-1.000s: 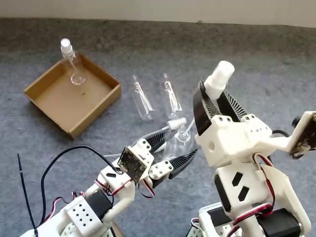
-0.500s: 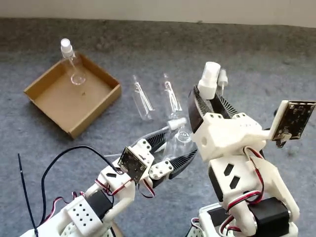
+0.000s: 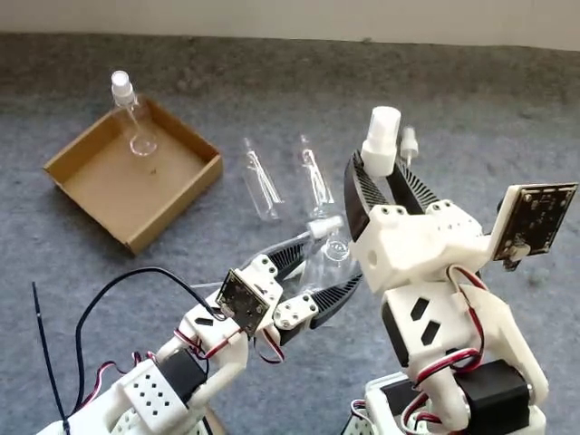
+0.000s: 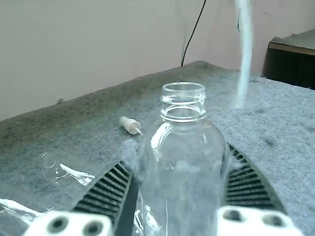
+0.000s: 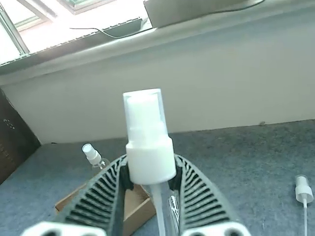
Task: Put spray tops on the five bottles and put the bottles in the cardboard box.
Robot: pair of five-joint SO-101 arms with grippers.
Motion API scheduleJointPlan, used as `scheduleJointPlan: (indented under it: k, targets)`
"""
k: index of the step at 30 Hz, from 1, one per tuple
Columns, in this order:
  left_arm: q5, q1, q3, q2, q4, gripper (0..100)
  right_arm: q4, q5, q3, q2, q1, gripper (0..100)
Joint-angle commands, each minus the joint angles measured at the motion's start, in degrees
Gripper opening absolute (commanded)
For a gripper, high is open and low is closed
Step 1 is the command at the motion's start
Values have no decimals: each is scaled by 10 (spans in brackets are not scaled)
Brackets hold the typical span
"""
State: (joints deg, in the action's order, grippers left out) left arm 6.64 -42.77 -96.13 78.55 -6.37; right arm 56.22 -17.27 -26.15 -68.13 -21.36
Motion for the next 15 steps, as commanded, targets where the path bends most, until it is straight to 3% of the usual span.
scheduleJointPlan:
  k: [1,15]
  targets:
    - [3,-8,-15,10,-12,66,-40,7,22,0,-7,5]
    - [3,-8,-15,10,-11,66,-131,6,10,-1,-8,5]
